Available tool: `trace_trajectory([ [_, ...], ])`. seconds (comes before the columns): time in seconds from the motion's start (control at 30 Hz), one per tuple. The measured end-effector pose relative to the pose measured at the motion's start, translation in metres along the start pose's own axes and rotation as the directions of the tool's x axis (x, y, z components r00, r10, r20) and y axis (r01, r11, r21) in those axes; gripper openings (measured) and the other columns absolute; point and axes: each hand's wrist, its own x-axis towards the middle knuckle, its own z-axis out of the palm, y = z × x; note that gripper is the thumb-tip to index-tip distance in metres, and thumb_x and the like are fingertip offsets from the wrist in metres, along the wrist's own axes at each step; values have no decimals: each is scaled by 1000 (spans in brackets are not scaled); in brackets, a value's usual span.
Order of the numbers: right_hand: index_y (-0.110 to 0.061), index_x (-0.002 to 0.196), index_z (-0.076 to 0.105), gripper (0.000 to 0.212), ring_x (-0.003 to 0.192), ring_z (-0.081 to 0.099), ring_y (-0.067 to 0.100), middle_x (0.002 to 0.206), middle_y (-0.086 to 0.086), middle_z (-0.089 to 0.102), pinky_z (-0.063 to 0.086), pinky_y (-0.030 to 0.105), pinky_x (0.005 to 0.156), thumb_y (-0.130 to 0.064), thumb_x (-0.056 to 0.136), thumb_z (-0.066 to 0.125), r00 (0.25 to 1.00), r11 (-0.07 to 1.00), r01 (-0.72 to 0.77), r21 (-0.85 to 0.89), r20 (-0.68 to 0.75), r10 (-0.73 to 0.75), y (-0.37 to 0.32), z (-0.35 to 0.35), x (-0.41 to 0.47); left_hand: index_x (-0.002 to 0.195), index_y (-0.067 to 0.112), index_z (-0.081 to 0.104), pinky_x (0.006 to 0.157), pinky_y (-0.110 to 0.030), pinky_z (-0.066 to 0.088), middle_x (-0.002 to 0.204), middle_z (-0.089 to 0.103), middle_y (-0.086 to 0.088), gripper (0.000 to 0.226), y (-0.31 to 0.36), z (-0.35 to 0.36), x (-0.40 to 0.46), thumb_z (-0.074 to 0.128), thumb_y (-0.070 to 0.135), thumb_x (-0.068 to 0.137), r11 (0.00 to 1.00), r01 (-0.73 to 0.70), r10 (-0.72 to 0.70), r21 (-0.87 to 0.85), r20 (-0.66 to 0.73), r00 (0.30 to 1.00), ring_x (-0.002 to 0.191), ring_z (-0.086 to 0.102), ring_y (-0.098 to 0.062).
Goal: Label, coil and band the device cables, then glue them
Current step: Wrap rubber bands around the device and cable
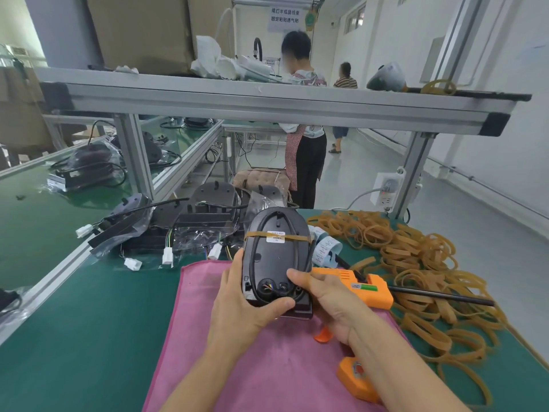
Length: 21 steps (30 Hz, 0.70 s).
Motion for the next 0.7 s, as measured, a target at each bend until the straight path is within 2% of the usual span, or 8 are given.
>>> trace_trajectory([
  [0.1, 2, 99, 70, 26, 84, 72, 32, 93, 21, 74, 59, 43, 81, -16, 81, 73, 999, 1000, 7, 27, -42, -6, 2, 2, 5, 136, 44, 41, 100, -36, 48, 127, 59, 12, 100, 2, -2, 5, 86, 52, 47, 990, 27, -17, -136, 70, 997, 116, 57, -4],
  [0.17, -2, 93, 73, 20, 80, 73, 27, 91, 18, 75, 60, 34, 71, -18, 82, 73, 998, 999, 40, 7, -41, -40, 1, 1, 7, 144, 34, 35, 95, -15, 45, 132, 51, 14, 104, 2, -7, 9, 88, 40, 55, 958, 109, -90, -264, 82, 993, 112, 52, 14],
  [0.23, -6, 83, 76, 16, 75, 73, 23, 88, 15, 75, 58, 28, 62, -21, 83, 72, 997, 998, 57, 14, -51, -56, -2, -2, 7, 138, 33, 44, 97, -17, 42, 132, 50, 9, 83, 0, -10, 6, 88, 31, 67, 945, 140, -158, -296, -37, 987, 113, 49, 13],
  [0.3, -8, 73, 78, 19, 68, 72, 19, 82, 13, 75, 55, 26, 59, -23, 83, 72, 995, 998, 60, 25, -79, -58, -3, -3, 8, 108, 36, 58, 94, -27, 44, 112, 59, 10, 44, 2, -11, -6, 81, 16, 76, 994, 15, -47, -104, -305, 951, 103, 53, 2],
  [0.33, -8, 72, 77, 20, 66, 71, 18, 80, 12, 75, 55, 26, 61, -24, 83, 72, 993, 998, 68, 10, -97, -66, -2, -2, 9, 93, 34, 59, 84, -23, 45, 98, 60, 12, 35, 5, -5, -14, 79, 11, 77, 998, -67, 68, 15, -364, 929, 91, 54, 0],
  [0.43, -6, 70, 67, 20, 54, 64, 16, 68, 8, 70, 50, 23, 52, -22, 82, 73, 981, 994, 113, 1, -161, -111, 5, 11, 10, 75, 26, 61, 59, -15, 43, 72, 59, 15, 7, 17, 25, -36, 67, 29, 75, 946, -265, 303, 189, -220, 927, 65, 53, 4],
  [0.53, -7, 73, 58, 25, 54, 47, 21, 66, 15, 49, 39, 27, 48, -23, 80, 75, 961, 987, 155, 38, -238, -142, 12, 27, 8, 70, 24, 65, 44, -25, 44, 62, 59, 14, 19, 25, 43, -39, 54, 38, 70, 892, -259, 343, 370, -184, 921, 50, 55, -5],
  [0.7, -17, 43, 52, 43, 49, 42, 18, 49, 3, 46, 37, 31, 52, -22, 77, 77, 932, 972, 211, 100, -319, -170, 16, 41, 5, 60, 16, 54, 36, -23, 28, 55, 53, 5, 14, 29, 43, -30, 52, 27, 68, 805, -225, 413, 549, -246, 877, 39, 47, -20],
])
